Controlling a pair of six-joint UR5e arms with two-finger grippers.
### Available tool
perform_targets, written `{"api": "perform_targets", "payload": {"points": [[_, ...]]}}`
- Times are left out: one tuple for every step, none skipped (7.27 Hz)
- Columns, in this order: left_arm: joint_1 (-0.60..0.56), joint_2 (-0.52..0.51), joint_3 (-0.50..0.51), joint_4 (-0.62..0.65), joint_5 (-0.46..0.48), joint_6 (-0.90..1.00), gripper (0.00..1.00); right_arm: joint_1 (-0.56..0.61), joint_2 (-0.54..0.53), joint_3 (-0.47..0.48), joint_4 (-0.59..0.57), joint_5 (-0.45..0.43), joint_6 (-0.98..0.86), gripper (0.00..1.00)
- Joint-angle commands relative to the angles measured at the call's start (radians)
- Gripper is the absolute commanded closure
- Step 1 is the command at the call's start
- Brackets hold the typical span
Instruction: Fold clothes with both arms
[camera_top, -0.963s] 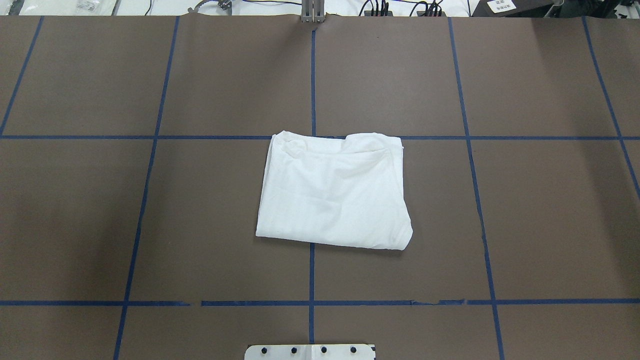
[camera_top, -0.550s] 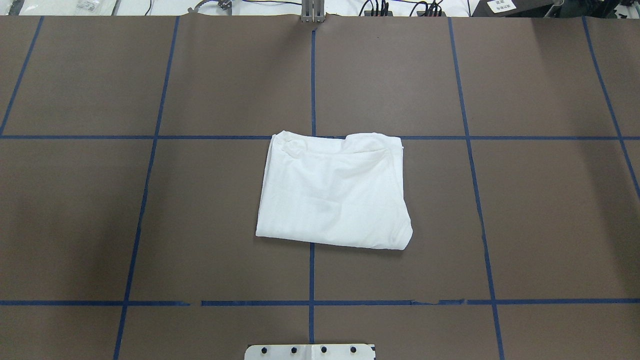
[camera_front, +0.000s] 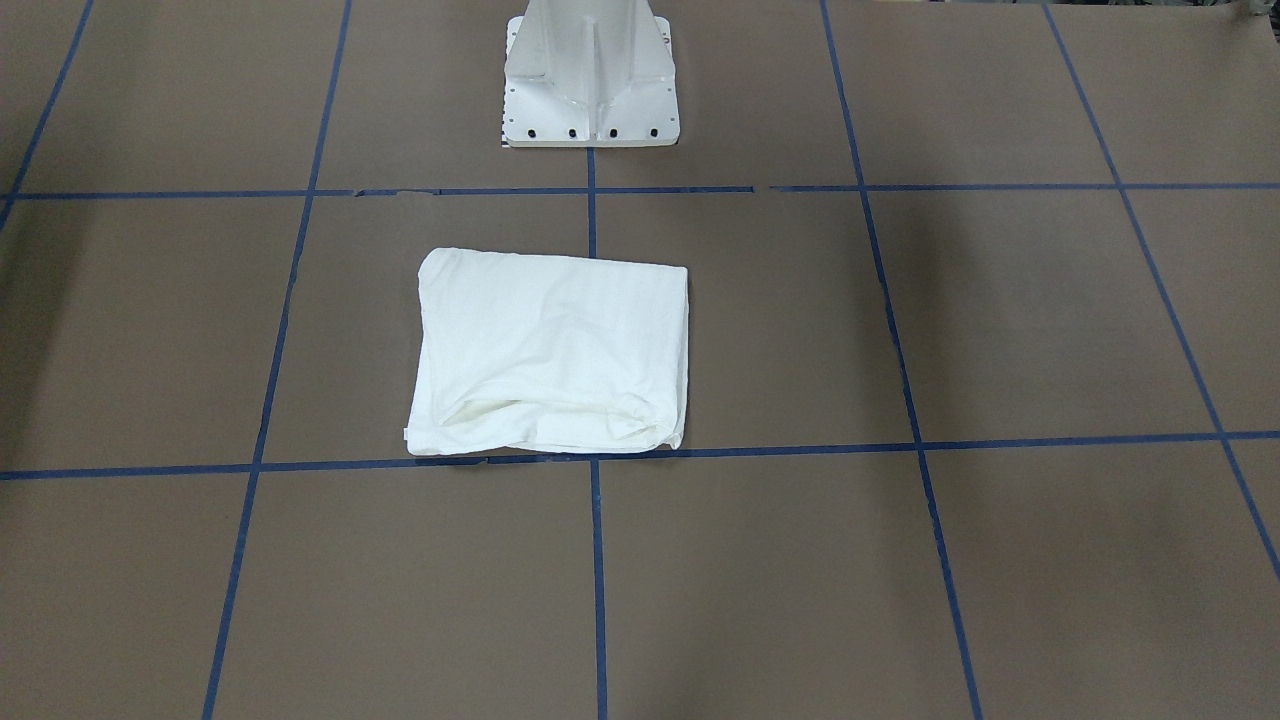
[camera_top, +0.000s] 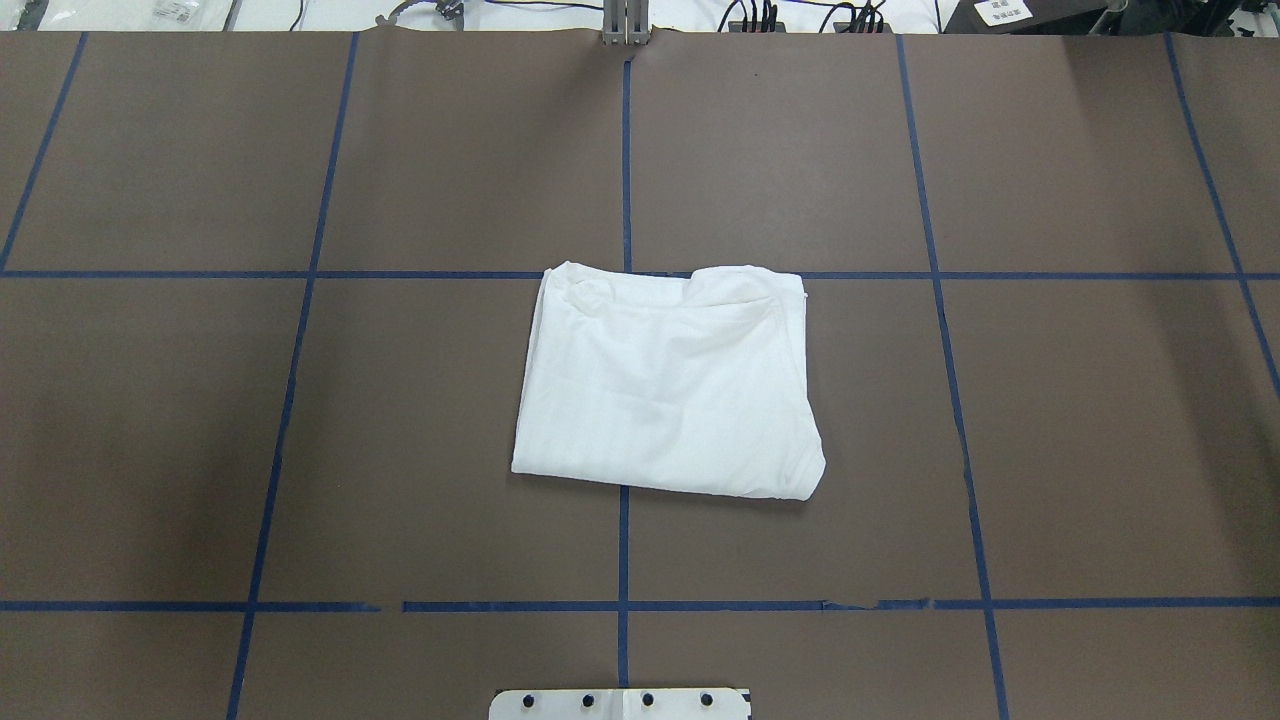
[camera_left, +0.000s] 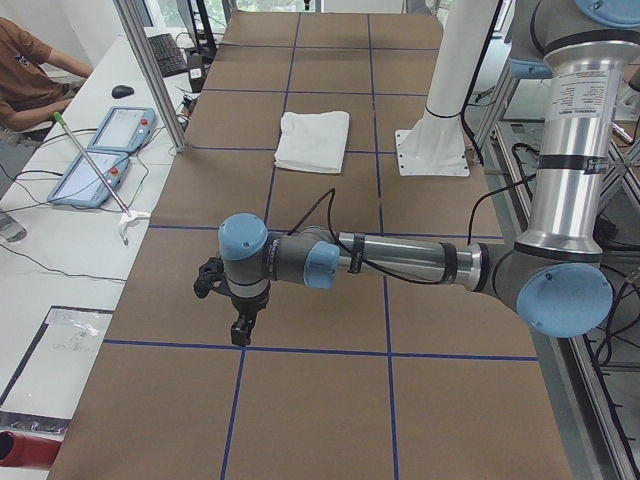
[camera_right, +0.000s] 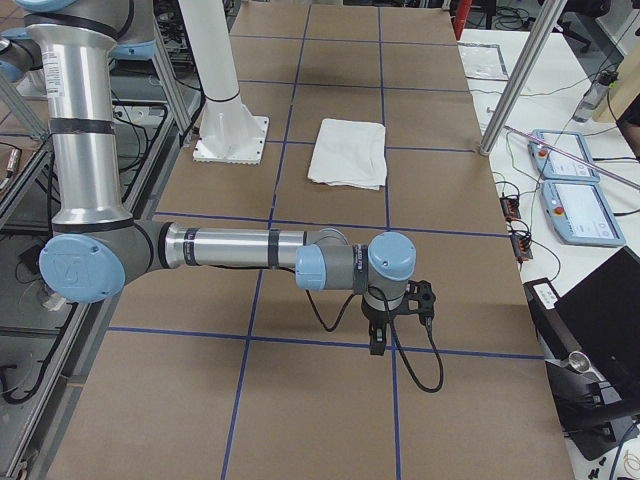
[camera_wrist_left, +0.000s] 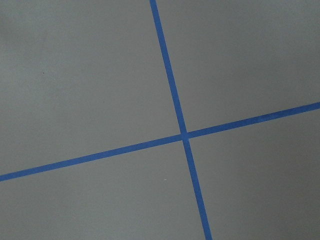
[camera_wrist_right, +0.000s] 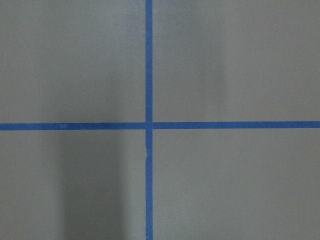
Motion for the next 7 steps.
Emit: {"api": "perform_targets", "payload": {"points": [[0.0,0.002,0.002,0.002,0.0,-0.001,0.0,-0.002,-0.001,0.001,0.011,0.009,0.008,0.0],[0.0,0.001,0.003,0.002,0.0,-0.001,0.0,-0.002,0.0,0.002,0.009,0.009,0.016,0.0],[0.0,-0.001,0.002,0.002,0.0,-0.004,0.0,-0.002,0.0,0.001,0.011,0.009,0.02,0.0],[0.0,0.001,0.005,0.004,-0.002,-0.016,0.0,-0.002,0.0,0.001,0.011,0.009,0.022,0.0],[-0.001,0.004,0.014,0.004,-0.044,-0.055,0.0,-0.002,0.0,0.001,0.009,0.009,0.022,0.0],[-0.001,0.005,0.013,0.002,-0.069,-0.12,0.0,-0.002,0.002,0.001,0.009,0.008,0.022,0.0],[-0.001,0.008,0.014,0.002,-0.071,-0.139,0.0,-0.002,0.002,0.001,0.009,0.008,0.022,0.0]]}}
